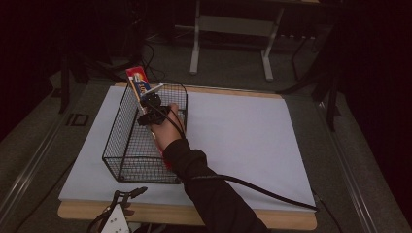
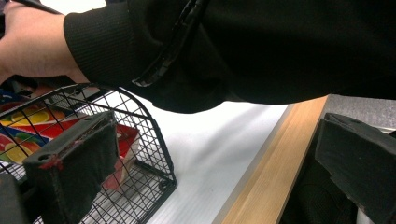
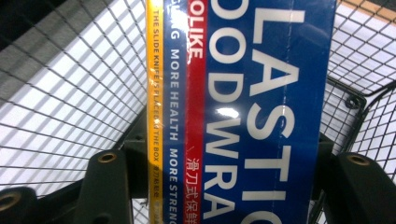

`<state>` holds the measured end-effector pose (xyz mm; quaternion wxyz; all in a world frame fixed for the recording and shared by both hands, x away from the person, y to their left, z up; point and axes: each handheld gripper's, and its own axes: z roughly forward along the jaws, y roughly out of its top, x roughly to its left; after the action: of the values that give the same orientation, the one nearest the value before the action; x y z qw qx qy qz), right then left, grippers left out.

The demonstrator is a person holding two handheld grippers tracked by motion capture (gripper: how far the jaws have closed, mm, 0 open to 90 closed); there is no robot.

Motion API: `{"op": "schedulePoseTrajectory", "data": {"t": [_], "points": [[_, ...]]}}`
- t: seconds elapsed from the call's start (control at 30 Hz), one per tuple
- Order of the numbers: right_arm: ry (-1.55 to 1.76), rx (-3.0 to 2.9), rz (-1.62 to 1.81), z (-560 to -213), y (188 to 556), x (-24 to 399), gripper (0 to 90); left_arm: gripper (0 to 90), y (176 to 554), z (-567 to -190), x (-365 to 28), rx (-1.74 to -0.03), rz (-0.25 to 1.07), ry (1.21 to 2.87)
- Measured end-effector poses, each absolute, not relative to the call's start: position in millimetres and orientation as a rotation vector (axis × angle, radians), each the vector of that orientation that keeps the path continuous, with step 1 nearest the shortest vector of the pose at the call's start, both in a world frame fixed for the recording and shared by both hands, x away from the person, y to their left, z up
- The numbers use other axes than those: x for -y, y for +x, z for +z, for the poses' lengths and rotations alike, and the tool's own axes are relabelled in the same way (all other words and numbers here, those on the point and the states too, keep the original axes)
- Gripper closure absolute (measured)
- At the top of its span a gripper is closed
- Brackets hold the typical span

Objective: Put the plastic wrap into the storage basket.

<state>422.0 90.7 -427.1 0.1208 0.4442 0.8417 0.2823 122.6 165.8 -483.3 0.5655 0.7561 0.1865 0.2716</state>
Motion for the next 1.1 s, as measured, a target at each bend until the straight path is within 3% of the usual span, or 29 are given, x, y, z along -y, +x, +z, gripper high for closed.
{"op": "schedulePoseTrajectory", "data": {"t": [0.67, 0.73, 0.83, 1.1], "points": [[1.279, -2.539, 0.81, -445, 428, -87, 35.8, 0.0, 123, -483, -165, -0.432, 0.623, 1.778], [1.268, -2.538, 0.827, -443, 428, -85, 33.3, 0.0, 123, -484, -165, -0.433, 0.623, 1.782], [1.246, -2.565, 0.893, -435, 427, -81, 22.7, 0.1, 123, -484, -164, -0.431, 0.623, 1.785], [1.138, -2.61, 0.981, -424, 421, -66, 13.5, 0.0, 123, -484, -163, -0.43, 0.623, 1.791]]}}
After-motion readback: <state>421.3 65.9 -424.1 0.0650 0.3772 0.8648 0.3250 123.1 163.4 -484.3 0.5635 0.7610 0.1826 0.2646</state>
